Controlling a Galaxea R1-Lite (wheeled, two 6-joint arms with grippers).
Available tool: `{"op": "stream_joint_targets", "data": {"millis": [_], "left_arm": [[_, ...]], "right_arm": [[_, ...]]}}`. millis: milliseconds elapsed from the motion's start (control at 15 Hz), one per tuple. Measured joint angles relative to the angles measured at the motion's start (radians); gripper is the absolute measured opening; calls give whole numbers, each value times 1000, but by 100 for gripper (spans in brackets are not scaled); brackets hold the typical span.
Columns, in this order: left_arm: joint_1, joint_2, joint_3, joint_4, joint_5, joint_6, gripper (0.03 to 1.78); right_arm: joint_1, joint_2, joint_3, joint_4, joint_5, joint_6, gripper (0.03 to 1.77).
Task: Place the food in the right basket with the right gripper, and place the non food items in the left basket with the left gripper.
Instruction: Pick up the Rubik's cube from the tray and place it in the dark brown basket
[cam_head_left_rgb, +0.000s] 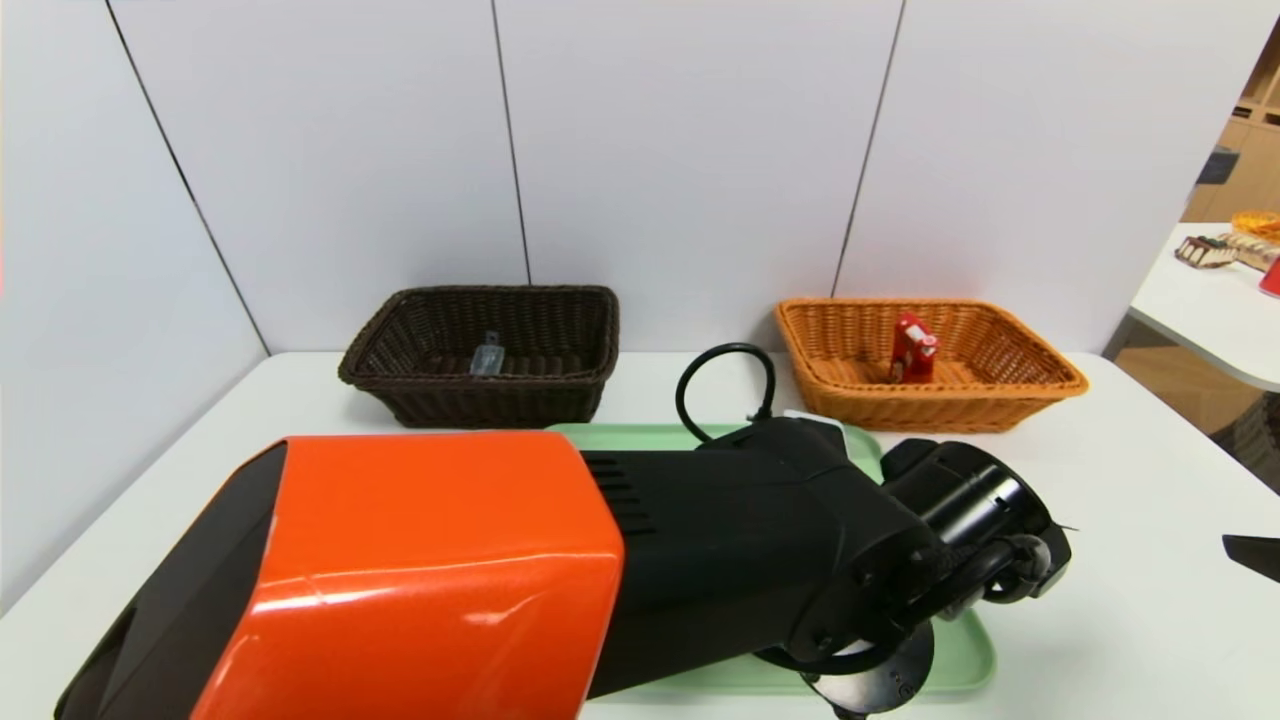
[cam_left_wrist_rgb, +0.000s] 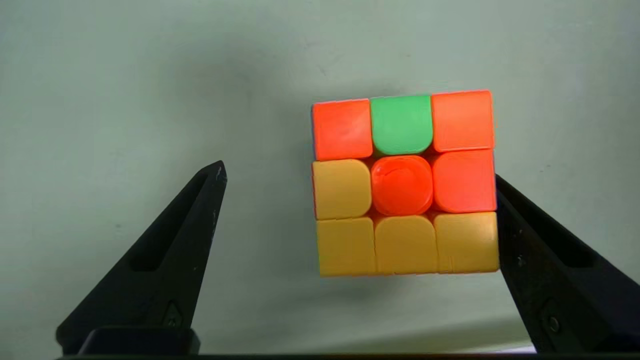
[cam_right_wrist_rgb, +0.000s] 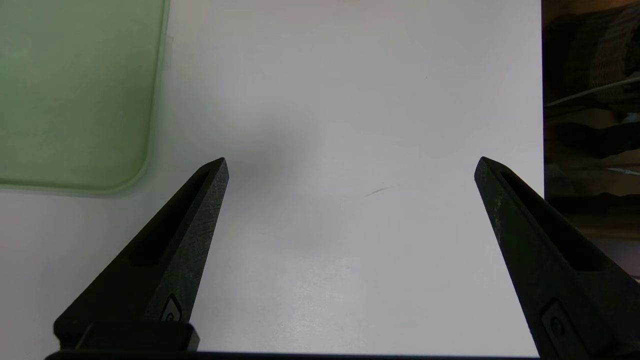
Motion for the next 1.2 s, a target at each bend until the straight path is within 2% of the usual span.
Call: {"op": "stream_joint_targets", "data": {"millis": [267,600,733,800,867,1067,1200], "left_arm": [[1,1,1,52,22,26,169],[0,-1,1,-35,14,23,169],[0,-4,1,-36,10,22,169],[0,-4,1,-32,9,20,163],[0,-4,1,-20,8,19,143],[0,-6,1,11,1,15,101],[1,-6,1,25,-2,12,95]], "right_arm": [[0,0,1,0,2,-2,170],[1,0,2,0,4,-4,170],[2,0,2,0,4,-4,170],[2,0,2,0,5,-4,170],[2,0,2,0,5,-4,170],[2,0,1,0,5,-4,170],[2,0,1,0,5,-5,170]]}}
